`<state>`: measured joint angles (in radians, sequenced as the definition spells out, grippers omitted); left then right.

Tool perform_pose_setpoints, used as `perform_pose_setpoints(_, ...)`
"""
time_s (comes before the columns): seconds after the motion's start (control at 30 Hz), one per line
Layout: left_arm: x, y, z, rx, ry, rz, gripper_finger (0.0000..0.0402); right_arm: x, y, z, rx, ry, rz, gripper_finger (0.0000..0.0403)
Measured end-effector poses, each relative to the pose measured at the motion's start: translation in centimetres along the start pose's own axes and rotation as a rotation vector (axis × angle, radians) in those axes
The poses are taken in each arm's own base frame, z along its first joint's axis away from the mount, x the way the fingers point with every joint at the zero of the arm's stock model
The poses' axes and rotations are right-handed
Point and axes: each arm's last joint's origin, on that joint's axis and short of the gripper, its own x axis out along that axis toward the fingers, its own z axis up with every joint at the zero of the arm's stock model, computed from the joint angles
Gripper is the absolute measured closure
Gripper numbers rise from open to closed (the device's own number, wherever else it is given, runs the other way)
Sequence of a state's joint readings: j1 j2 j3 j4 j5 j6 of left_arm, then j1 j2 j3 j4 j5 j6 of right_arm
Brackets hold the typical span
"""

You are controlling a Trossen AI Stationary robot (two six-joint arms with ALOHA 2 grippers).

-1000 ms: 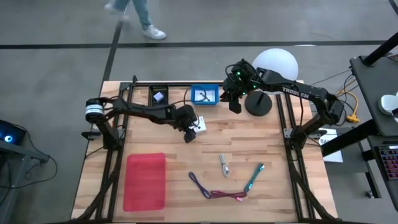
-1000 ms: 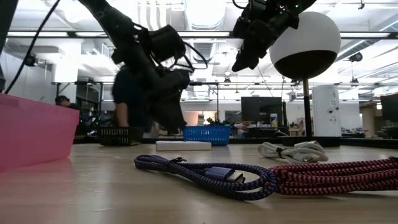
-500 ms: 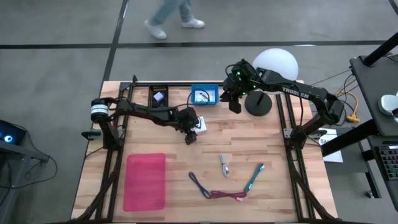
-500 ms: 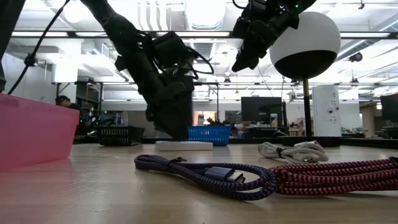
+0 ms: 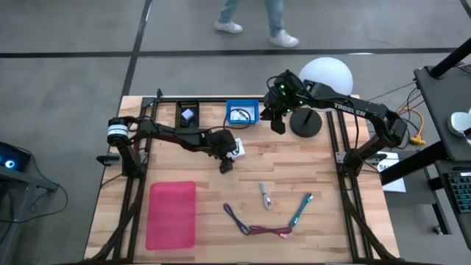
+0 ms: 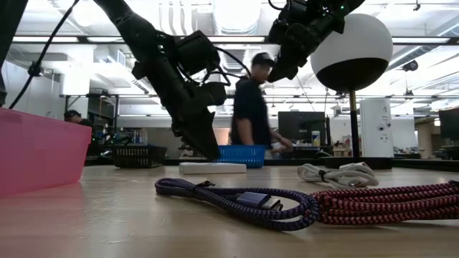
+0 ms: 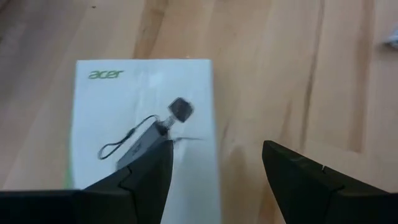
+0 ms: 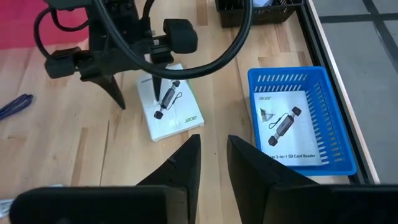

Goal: Pick and place items into bin
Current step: Put the white USB box into the blue bin

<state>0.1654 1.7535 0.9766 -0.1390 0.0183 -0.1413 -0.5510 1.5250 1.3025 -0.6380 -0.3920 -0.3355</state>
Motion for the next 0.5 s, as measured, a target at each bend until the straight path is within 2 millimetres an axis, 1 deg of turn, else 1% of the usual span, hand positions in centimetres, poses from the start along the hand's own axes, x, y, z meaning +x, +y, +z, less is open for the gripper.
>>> perform_pose_setpoints(0.1,0.0,0.0,0.0,0.008,-0.002,0.002,0.0171,0.0,0.0,0.0,0.001,0.000,0.000,0.0335)
perform_pose_setpoints(0.23,0.4,-0.1,0.0,0.074,-0.014,-0.008,0.0171,0.0,0.0,0.0,0.003,0.000,0.000,0.0335)
perform_pose_setpoints(0.3,0.4,-0.1,-0.1,0.080,-0.008,-0.009,0.0171,0.0,0.0,0.0,0.003,0.000,0.000,0.0335)
perform_pose_setpoints(0.5,2.0,0.0,-0.8,0.075,0.018,-0.004,0.0171,0.0,0.0,0.0,0.004,0.000,0.000,0.0335)
